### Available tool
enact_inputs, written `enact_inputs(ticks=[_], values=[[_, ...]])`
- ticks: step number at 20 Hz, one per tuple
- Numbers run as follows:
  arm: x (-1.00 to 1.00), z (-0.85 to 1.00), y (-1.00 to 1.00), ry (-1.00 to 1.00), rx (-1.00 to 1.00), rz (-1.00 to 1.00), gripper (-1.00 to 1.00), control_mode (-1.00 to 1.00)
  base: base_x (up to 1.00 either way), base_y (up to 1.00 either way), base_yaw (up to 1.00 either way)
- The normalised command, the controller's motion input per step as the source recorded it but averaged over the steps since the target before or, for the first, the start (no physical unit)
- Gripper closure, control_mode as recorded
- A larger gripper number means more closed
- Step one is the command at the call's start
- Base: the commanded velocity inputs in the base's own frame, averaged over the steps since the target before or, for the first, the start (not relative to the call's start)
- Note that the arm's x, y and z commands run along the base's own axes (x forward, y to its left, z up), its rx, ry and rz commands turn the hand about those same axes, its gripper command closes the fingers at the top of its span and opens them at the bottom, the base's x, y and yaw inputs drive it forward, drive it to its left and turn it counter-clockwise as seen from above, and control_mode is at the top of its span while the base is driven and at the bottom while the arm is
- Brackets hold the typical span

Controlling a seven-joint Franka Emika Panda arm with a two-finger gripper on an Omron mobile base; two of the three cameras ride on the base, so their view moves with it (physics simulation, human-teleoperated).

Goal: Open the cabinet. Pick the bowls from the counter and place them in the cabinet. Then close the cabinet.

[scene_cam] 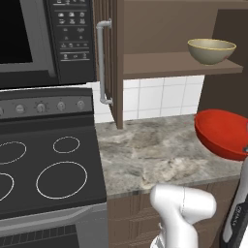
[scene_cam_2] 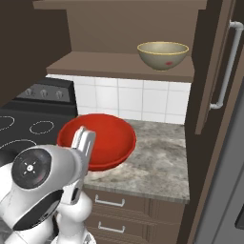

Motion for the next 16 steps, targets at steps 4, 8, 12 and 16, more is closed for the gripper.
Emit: enact_inputs(ticks=[4, 8, 12, 16], values=[[-0.36, 0.17, 0.08, -0.05, -0.01, -0.03, 1.00, -1.00, 0.00, 0.00, 0.00], [-0.46, 0.27, 0.12, -0.17, 0.00, -0.02, 1.00, -1.00, 0.00, 0.00, 0.00], [-0.33, 0.20, 0.01, -0.16, 0.00, 0.00, 1.00, -1.00, 0.00, 0.00, 0.00], [-0.31, 0.09, 0.08, -0.13, 0.00, 0.00, 1.00, -1.00, 0.00, 0.00, 0.00]])
